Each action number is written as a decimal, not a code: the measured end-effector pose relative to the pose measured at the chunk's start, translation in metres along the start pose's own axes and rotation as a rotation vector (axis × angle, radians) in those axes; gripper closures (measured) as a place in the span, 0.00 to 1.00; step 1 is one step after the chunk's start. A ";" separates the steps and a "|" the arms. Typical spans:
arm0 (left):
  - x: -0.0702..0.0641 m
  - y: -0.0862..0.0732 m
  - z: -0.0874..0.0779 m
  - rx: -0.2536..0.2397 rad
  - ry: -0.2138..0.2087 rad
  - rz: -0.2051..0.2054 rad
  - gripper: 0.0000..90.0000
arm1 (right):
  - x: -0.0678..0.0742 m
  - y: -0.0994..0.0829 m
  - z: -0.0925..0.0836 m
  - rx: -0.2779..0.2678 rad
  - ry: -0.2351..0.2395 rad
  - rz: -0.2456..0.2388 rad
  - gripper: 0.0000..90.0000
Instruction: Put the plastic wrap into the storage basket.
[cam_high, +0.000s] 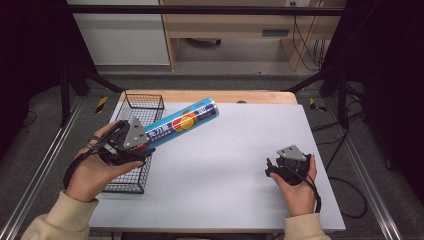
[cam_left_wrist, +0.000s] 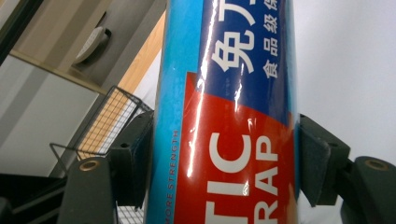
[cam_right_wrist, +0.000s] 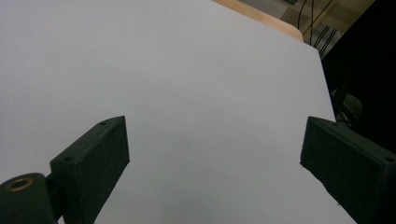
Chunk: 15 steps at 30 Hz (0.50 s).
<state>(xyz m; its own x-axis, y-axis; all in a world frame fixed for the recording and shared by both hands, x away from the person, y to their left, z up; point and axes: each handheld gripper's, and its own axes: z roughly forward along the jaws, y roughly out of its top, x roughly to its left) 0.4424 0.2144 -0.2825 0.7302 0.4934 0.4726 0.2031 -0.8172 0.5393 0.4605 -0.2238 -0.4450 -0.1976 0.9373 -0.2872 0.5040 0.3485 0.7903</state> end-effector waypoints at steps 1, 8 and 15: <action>0.001 -0.002 -0.001 0.007 0.002 -0.004 0.35 | -0.002 0.000 -0.001 -0.009 -0.011 0.004 0.09; 0.003 -0.010 -0.012 0.047 0.035 -0.029 0.35 | -0.002 -0.001 -0.001 0.008 -0.029 0.023 0.08; 0.004 -0.006 -0.015 0.154 0.094 -0.084 0.35 | 0.001 0.000 -0.006 -0.002 -0.039 0.028 0.09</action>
<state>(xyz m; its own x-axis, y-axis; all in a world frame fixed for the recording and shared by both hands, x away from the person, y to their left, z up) 0.4342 0.2258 -0.2733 0.6441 0.5813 0.4972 0.3636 -0.8045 0.4696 0.4553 -0.2225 -0.4420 -0.1506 0.9463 -0.2861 0.5067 0.3224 0.7996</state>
